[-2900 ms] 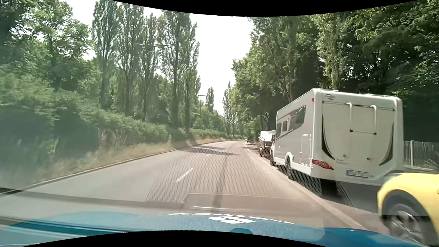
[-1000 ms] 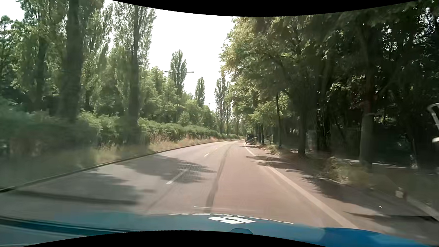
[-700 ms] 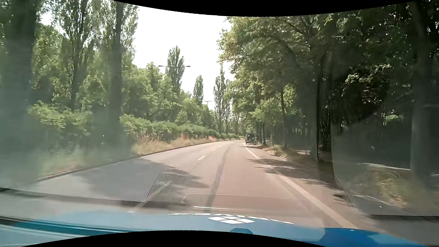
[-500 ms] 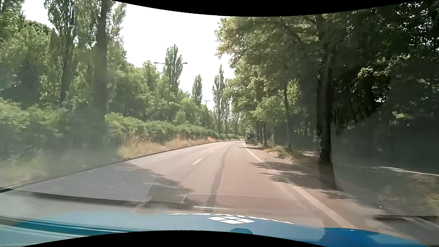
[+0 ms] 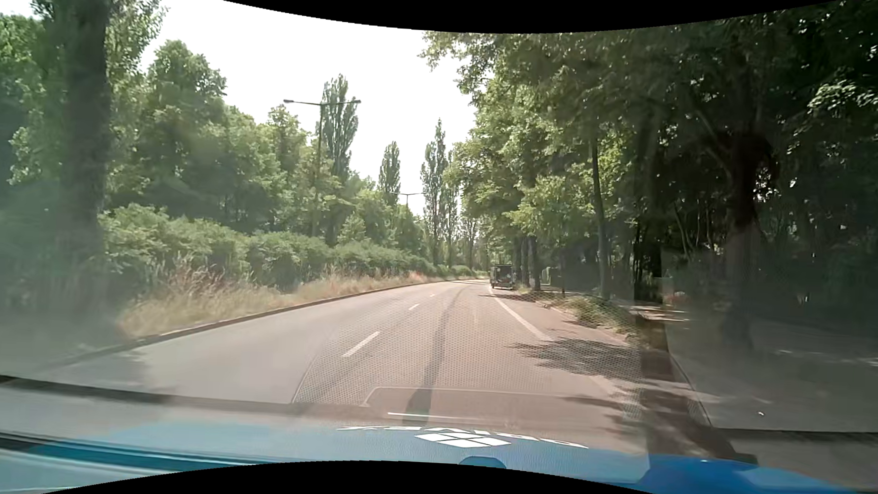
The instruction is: Follow the waypoints while adhering to traffic rules and regulations
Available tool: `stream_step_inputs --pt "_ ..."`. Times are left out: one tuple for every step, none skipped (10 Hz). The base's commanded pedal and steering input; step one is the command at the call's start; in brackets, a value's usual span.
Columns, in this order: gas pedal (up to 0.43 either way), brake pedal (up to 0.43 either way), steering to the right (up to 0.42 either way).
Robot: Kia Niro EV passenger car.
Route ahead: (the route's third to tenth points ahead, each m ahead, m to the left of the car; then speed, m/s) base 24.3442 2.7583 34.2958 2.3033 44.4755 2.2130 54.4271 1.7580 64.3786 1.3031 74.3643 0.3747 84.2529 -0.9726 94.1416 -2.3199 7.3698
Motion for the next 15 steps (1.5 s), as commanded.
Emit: stream_step_inputs --pt "0.000 0.000 0.005" --pt "0.000 0.000 0.006" --pt "0.000 0.000 0.005" --pt "0.000 0.000 0.006" --pt "0.000 0.000 0.006" --pt "0.000 0.000 0.006" --pt "0.000 0.000 0.005" --pt "0.000 0.000 0.005" --pt "0.000 0.000 0.005" --pt "0.000 0.000 0.006" --pt "0.000 0.000 0.005" --pt "0.000 0.000 0.005" --pt "0.000 0.000 0.005" --pt "0.000 0.000 0.006" --pt "0.000 0.000 0.006"
